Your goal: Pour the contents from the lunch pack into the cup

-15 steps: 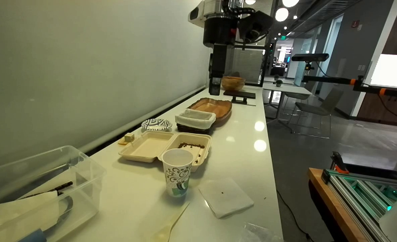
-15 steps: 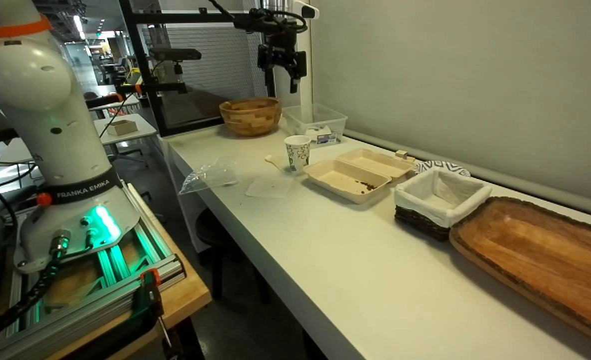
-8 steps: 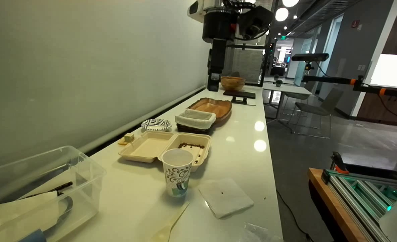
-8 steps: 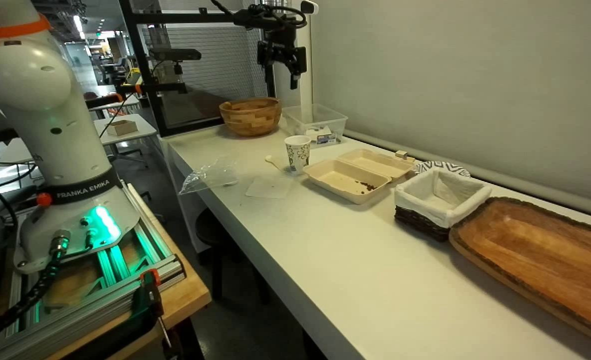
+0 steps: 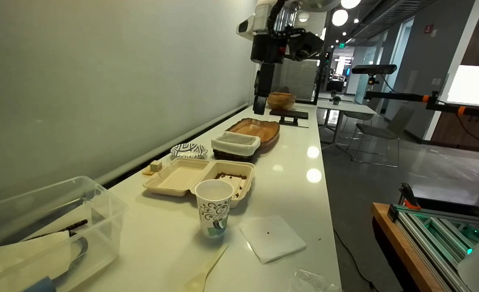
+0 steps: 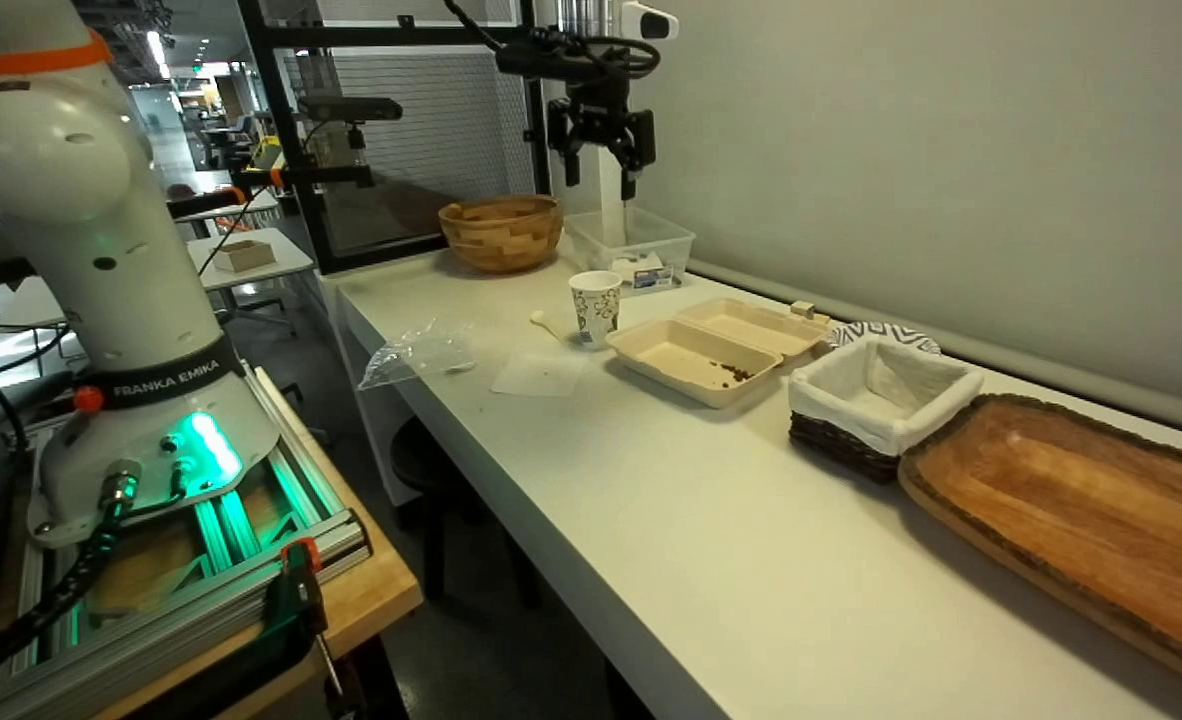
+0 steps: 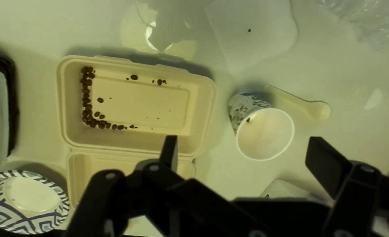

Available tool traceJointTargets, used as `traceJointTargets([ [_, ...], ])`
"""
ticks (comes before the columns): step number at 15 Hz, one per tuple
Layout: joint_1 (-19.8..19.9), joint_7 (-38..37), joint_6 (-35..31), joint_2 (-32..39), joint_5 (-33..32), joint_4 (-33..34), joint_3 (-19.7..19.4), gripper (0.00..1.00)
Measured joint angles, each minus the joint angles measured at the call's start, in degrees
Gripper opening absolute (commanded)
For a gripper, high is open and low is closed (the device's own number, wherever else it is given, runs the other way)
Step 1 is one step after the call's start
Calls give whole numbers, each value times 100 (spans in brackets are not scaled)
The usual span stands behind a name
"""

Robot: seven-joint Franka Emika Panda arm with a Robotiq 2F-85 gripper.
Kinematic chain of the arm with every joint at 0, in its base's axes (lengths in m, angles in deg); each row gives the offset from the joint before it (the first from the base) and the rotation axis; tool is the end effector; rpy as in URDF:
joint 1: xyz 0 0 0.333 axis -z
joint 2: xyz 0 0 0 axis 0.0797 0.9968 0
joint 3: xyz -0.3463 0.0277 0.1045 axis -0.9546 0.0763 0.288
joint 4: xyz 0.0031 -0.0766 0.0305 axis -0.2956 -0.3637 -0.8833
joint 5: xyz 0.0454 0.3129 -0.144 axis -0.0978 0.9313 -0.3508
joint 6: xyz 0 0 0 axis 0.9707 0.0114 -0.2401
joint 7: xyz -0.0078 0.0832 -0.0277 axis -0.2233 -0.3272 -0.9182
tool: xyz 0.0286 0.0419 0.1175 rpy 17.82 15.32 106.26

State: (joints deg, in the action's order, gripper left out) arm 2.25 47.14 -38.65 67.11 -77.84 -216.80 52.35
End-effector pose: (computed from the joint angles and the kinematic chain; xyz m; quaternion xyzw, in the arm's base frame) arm 0.4305 -0.1674 0.4548 -0.9936 -0.0884 -0.0470 0.0517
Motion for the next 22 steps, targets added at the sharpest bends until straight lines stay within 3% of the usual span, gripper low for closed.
traceJointTargets([
  [4, 421, 995, -635, 456, 393, 26, -340, 100],
  [9, 877, 1998, -1273, 1260, 1158, 335, -357, 100],
  [17, 1000, 1976, -1381, 1380, 1166, 424, -228, 100],
  [22, 1262, 1865, -1738, 2121, 1395, 823, 11, 100],
])
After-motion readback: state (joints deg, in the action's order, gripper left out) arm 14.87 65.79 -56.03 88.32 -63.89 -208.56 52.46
